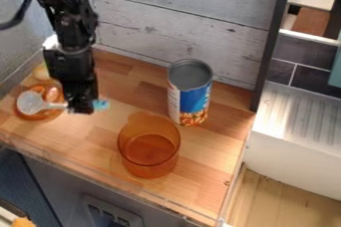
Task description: Move the blue spoon to the bottom side of the table
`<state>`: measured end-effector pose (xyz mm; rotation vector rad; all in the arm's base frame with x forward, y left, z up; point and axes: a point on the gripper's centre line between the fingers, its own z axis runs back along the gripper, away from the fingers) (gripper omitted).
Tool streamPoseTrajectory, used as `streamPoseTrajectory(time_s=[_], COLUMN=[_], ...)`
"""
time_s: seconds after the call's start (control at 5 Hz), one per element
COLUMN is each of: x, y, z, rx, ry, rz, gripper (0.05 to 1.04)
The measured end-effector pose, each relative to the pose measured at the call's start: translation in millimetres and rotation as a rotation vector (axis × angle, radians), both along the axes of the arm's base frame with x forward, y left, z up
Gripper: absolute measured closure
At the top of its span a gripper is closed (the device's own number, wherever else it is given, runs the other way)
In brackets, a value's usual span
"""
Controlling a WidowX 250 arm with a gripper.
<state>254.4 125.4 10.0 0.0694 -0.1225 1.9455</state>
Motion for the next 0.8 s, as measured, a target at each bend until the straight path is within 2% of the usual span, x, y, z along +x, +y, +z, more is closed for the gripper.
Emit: streamPoseTrajectory(time_s=[0.2,0.4,0.6,0.8], x=[-5,-10,-13,-15], y=[-4,-10,-14,-17], z=[-9.9,-22.9,-25.4,-36.2], rx=[0.042,0.035,0.015,0.005], ry=[0.019,0.053,0.058,0.091], rz=[-0.048,-0.096,-0.097,-0.106], gripper=[0.757,0.757,0.757,0.757])
